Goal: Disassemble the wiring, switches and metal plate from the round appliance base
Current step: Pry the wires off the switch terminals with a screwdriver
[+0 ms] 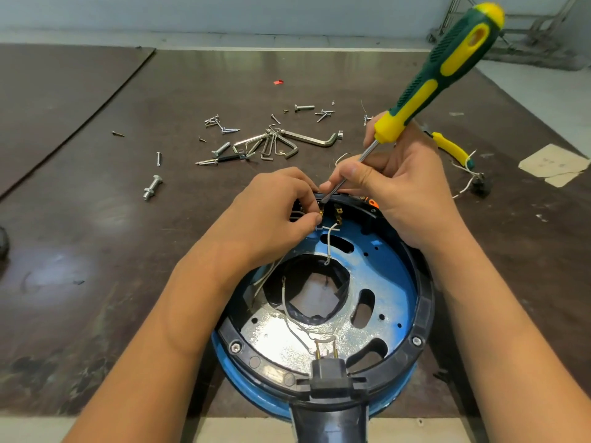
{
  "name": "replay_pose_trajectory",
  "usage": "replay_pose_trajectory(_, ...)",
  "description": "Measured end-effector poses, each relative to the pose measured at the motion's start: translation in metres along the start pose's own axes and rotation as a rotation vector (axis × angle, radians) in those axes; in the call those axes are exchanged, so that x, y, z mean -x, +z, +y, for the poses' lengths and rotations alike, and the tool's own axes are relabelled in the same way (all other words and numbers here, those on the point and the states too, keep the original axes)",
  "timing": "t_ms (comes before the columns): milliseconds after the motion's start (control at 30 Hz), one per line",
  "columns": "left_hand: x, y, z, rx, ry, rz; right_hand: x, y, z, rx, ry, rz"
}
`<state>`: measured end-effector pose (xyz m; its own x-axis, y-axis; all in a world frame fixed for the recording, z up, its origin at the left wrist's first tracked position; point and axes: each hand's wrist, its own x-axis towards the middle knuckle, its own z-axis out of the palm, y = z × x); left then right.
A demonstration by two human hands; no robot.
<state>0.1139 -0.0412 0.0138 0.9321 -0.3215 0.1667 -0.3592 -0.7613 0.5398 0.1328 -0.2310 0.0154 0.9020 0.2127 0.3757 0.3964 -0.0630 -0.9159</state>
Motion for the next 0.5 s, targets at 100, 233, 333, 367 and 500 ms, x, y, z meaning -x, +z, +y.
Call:
replay_pose_trajectory(100, 0.000, 0.000, 0.000, -0.003, 0.002, -0.016, -0.001, 0.004, -0.004, -0.069, 0.078, 0.078)
replay_pose_trajectory(233, -0.001, 0.000, -0.001, -0.005, 0.011, -0.012, -0.004, 0.005, -0.004, -0.169, 0.229, 0.144)
replay_pose_trajectory(333, -0.001, 0.000, -0.002, -0.008, 0.016, -0.009, -0.007, 0.005, -0.004, -0.177, 0.282, 0.161)
replay_pose_trajectory(367, -0.001, 0.000, -0.002, -0.008, 0.015, -0.011, -0.008, 0.005, -0.004, -0.178, 0.292, 0.163)
replay_pose_trajectory(500, -0.001, -0.001, -0.001, 0.006, 0.008, -0.007, -0.010, 0.006, -0.001, -0.203, 0.329, 0.183)
